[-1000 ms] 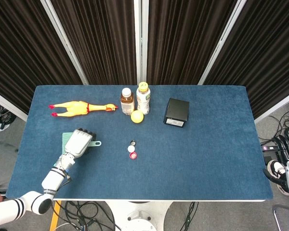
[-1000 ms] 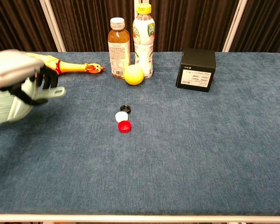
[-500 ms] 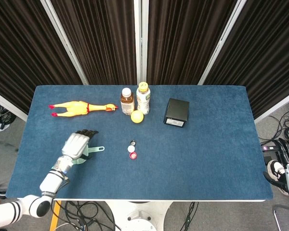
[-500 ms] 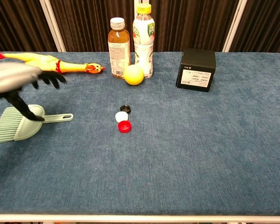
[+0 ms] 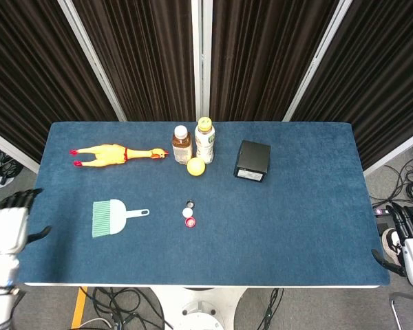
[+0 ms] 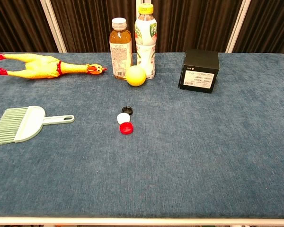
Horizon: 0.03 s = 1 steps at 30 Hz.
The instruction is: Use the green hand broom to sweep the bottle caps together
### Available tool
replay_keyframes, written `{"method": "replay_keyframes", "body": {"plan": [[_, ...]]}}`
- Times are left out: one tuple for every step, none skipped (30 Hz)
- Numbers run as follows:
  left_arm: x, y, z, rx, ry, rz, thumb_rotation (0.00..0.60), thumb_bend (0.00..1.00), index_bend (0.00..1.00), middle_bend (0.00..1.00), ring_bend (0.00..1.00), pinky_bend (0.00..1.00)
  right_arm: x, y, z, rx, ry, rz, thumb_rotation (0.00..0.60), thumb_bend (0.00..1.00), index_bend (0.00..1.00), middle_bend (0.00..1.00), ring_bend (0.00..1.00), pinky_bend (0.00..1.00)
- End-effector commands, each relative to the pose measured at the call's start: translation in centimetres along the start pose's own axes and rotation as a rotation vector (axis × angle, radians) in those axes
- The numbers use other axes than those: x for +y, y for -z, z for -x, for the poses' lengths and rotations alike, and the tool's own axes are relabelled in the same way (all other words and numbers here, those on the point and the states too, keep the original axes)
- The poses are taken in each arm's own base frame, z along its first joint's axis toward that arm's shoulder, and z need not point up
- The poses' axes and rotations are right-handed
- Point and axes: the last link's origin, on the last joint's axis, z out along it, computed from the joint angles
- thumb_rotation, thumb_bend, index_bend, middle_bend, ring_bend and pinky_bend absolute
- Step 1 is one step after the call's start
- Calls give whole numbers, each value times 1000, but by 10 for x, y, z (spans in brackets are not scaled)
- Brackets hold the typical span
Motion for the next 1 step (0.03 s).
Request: {"method": "replay_keyframes", "body": {"plan": [[-14, 33, -5, -6, -48, -36, 600, 90, 212, 250, 207, 260, -1, 2, 1, 0, -2, -2, 600, 107, 0, 62, 0, 0]]}}
